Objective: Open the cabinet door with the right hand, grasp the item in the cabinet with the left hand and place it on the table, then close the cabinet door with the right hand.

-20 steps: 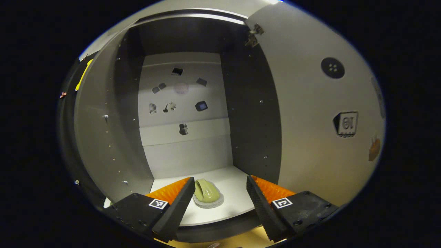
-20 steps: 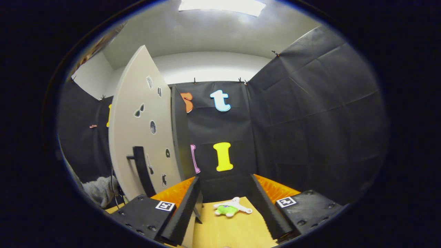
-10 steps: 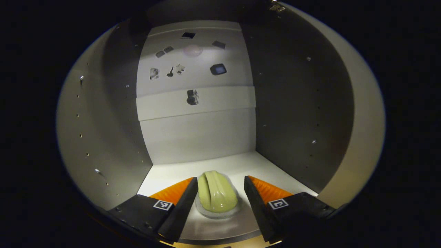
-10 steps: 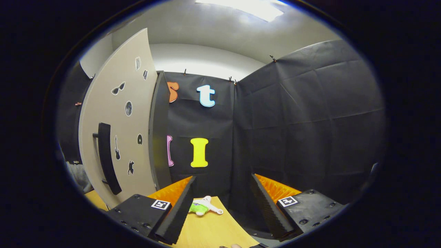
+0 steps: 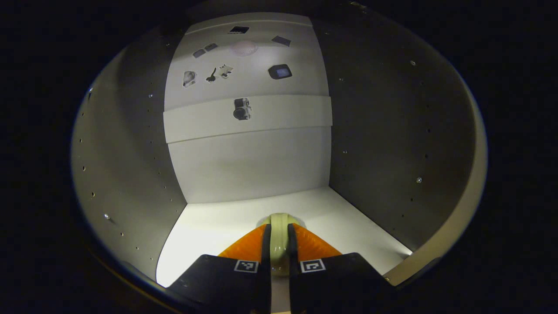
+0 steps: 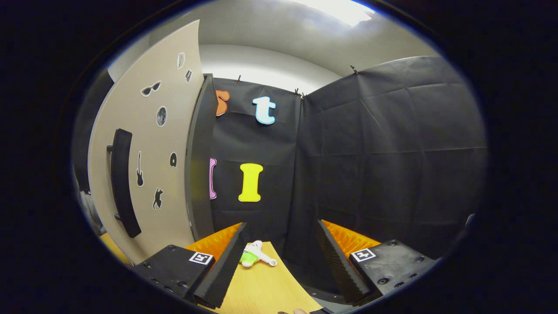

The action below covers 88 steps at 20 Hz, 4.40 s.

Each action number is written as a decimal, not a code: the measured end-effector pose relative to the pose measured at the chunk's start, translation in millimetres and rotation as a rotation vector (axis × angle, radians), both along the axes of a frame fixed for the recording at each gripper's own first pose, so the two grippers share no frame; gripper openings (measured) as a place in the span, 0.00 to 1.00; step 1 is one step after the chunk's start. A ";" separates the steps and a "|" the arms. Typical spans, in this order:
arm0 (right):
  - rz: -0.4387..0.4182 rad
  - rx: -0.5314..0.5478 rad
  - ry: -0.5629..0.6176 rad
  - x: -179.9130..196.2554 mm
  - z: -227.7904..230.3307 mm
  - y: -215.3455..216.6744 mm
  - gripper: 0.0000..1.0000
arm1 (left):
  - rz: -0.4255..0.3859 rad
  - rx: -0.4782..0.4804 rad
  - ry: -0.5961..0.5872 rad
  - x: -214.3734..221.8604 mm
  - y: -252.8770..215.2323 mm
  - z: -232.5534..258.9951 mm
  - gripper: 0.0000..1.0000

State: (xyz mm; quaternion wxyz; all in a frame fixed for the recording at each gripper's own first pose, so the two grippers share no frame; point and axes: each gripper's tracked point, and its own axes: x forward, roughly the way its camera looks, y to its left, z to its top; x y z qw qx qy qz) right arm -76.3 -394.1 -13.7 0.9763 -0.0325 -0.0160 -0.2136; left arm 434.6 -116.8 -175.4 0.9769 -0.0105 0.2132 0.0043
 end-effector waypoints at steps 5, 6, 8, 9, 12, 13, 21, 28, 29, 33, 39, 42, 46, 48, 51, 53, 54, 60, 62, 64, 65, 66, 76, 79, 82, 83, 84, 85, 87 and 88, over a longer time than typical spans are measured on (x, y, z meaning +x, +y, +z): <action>0.027 -0.004 0.002 7.1 -1.1 9.7 0.99 | 0.037 0.002 -0.019 -19.4 13.8 17.2 0.18; 0.036 -0.004 -0.002 8.1 -0.6 13.4 0.98 | 0.040 0.009 -0.033 -27.7 15.1 25.3 0.18; 0.057 -0.001 -0.009 9.5 0.3 22.5 0.99 | 0.043 0.027 -0.062 -51.6 17.7 40.6 0.18; 0.070 0.004 -0.010 10.3 0.4 27.9 0.98 | 0.040 0.025 -0.073 -68.0 16.3 46.4 0.18; 0.125 0.013 -0.014 10.6 1.0 50.7 0.99 | 0.036 -0.004 -0.082 -125.2 15.8 56.2 0.18; 0.143 0.019 -0.016 9.5 0.7 58.2 0.98 | 0.038 -0.011 -0.079 -144.6 16.6 57.6 0.18; 0.200 0.010 0.001 -27.5 3.0 105.0 0.97 | 0.062 -0.097 -0.061 -269.3 11.3 51.7 0.18; 0.265 0.024 -0.006 -72.5 10.6 139.2 0.97 | 0.017 -0.144 -0.034 -336.9 -26.9 4.4 0.19; 0.273 0.022 -0.008 -76.6 12.1 142.9 0.97 | 0.015 -0.161 -0.017 -342.1 -33.0 -9.2 0.19; 0.299 0.019 -0.009 -84.0 13.7 149.2 0.97 | 0.045 -0.199 0.047 -364.3 -53.3 -65.0 0.19; 0.323 0.067 -0.013 -69.0 6.6 135.0 0.97 | 0.057 -0.195 0.109 -379.9 -81.3 -138.5 0.19; 0.335 0.077 -0.011 -61.8 1.4 129.2 0.97 | 0.076 -0.202 0.128 -388.8 -87.5 -169.6 0.20; 0.344 0.088 0.031 -54.3 -15.8 123.2 0.97 | 0.095 -0.212 0.136 -397.9 -93.6 -203.6 0.21; 0.336 0.092 0.039 -52.7 -20.3 119.1 0.97 | 0.112 -0.207 0.143 -401.0 -93.7 -222.5 0.21; 0.334 0.095 0.056 -49.6 -28.3 114.8 0.97 | 0.137 -0.206 0.175 -403.8 -94.7 -249.9 0.21; 0.338 0.098 0.080 -47.3 -35.2 113.4 0.97 | 0.153 -0.201 0.193 -406.9 -96.3 -263.2 0.21; 0.343 0.100 0.085 -46.7 -36.6 113.2 0.97 | 0.160 -0.207 0.200 -408.3 -98.5 -268.6 0.21; 0.366 0.105 0.099 -38.6 -42.5 111.7 0.97 | 0.147 -0.191 0.226 -406.4 -102.1 -279.0 0.38; 0.374 0.111 0.105 -36.0 -45.3 111.9 0.97 | 0.137 -0.196 0.230 -404.9 -102.4 -277.9 0.58; 0.386 0.111 0.107 -34.9 -46.7 113.2 0.97 | 0.132 -0.218 0.246 -405.7 -103.8 -275.9 0.69; 0.395 0.112 0.105 -34.0 -46.3 114.5 0.97 | 0.139 -0.217 0.246 -406.3 -101.2 -272.1 0.82; 0.403 0.114 0.100 -32.1 -46.0 115.3 0.97 | 0.145 -0.207 0.237 -406.4 -97.1 -263.2 0.82; 0.580 0.171 0.048 -23.7 -36.7 147.5 0.98 | 0.054 -0.043 -0.068 -386.8 -71.0 -56.9 0.95; 0.641 0.188 0.041 -18.1 -38.4 157.1 0.98 | 0.036 -0.021 -0.170 -389.8 -61.5 17.5 0.96; 0.697 0.193 0.021 -10.5 -32.2 165.4 0.98 | 0.039 -0.057 -0.258 -403.3 -55.6 86.8 0.95; 0.716 0.194 0.012 -9.5 -29.6 167.3 0.97 | 0.041 -0.069 -0.273 -410.2 -54.3 103.1 0.93; 0.731 0.192 0.006 -7.1 -27.7 168.8 0.97 | 0.036 -0.082 -0.285 -417.0 -52.9 120.0 0.93; 0.745 0.192 0.004 -4.9 -27.5 169.7 0.97 | 0.036 -0.093 -0.303 -423.0 -50.4 136.1 0.93; 0.767 0.198 0.000 -1.3 -27.3 172.9 0.97 | 0.048 -0.106 -0.334 -438.9 -40.0 161.5 0.96; 0.774 0.203 -0.001 -0.3 -27.3 175.2 0.97 | 0.057 -0.105 -0.344 -446.0 -34.1 170.9 0.93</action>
